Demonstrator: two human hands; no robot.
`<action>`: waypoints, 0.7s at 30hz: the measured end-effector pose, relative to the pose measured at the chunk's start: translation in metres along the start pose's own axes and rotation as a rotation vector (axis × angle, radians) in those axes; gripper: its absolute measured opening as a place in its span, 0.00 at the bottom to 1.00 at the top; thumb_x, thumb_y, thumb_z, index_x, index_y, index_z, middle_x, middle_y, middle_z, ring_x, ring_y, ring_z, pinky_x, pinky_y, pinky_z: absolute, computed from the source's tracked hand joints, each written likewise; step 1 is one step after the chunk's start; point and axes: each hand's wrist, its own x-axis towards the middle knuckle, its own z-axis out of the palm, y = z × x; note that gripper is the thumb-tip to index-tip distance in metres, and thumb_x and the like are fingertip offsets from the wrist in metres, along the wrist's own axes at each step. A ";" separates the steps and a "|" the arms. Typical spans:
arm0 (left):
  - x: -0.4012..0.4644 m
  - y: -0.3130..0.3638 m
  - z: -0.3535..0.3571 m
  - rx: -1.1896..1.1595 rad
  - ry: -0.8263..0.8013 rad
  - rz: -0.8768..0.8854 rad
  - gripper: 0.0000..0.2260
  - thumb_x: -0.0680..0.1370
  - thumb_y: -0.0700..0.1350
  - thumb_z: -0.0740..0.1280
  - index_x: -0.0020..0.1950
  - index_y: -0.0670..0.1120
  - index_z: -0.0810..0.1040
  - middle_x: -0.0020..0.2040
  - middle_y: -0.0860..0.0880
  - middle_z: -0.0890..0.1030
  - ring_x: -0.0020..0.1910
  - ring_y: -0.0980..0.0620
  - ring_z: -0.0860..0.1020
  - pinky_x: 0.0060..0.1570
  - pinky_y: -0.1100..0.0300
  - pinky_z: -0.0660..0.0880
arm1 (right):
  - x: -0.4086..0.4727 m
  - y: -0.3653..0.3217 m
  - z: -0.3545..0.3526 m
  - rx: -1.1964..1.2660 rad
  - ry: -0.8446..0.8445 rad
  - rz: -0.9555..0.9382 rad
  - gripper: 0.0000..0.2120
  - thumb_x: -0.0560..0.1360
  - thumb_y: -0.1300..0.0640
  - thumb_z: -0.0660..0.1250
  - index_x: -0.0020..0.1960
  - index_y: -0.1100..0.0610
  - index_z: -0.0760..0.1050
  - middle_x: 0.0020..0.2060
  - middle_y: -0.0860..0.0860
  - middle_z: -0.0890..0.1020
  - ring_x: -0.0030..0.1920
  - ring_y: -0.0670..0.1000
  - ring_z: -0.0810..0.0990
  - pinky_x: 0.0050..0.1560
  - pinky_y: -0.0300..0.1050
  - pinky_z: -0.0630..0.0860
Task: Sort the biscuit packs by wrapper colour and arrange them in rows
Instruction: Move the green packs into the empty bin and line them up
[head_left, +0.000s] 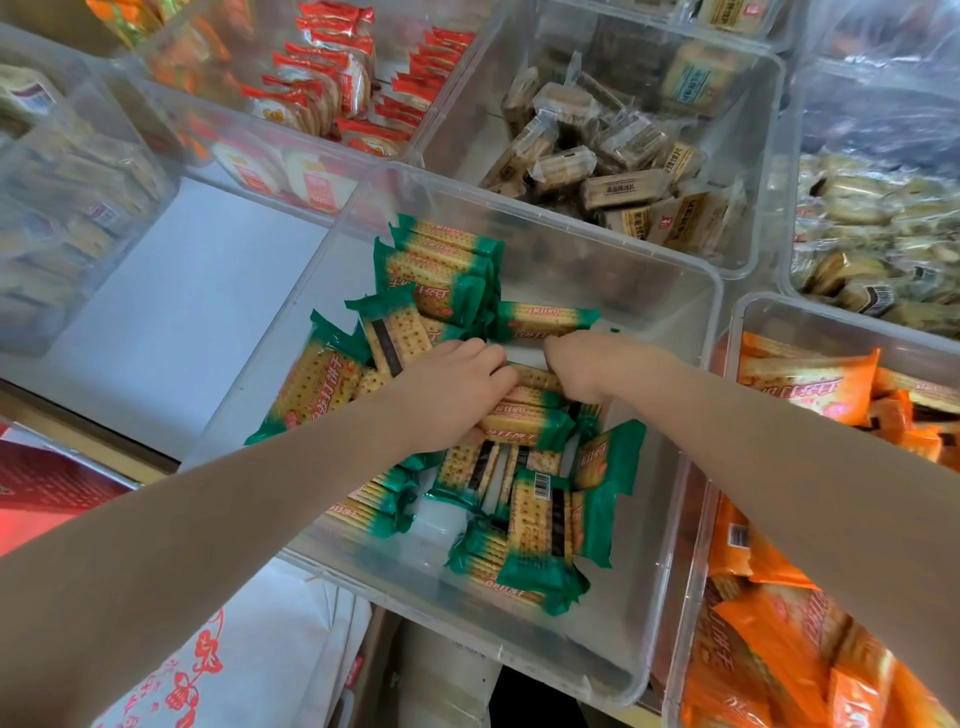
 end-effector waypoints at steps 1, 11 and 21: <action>0.000 0.001 0.001 -0.005 0.001 0.001 0.30 0.74 0.52 0.68 0.71 0.45 0.60 0.69 0.45 0.63 0.67 0.46 0.62 0.65 0.54 0.60 | 0.000 0.002 -0.001 0.026 0.007 -0.005 0.11 0.75 0.64 0.62 0.58 0.61 0.70 0.39 0.52 0.72 0.42 0.52 0.73 0.35 0.43 0.69; 0.018 0.008 -0.006 -0.148 0.001 -0.051 0.29 0.71 0.47 0.71 0.67 0.44 0.61 0.63 0.43 0.70 0.59 0.45 0.70 0.53 0.52 0.72 | -0.029 0.035 -0.034 0.197 0.111 -0.121 0.09 0.73 0.56 0.68 0.52 0.54 0.72 0.53 0.51 0.77 0.50 0.52 0.75 0.47 0.42 0.69; 0.046 -0.002 0.011 0.174 0.349 -0.118 0.19 0.65 0.39 0.71 0.55 0.40 0.79 0.49 0.43 0.81 0.48 0.44 0.79 0.53 0.53 0.75 | -0.034 0.030 -0.019 -0.309 -0.002 0.010 0.19 0.75 0.53 0.66 0.64 0.56 0.71 0.57 0.53 0.74 0.58 0.54 0.70 0.52 0.47 0.69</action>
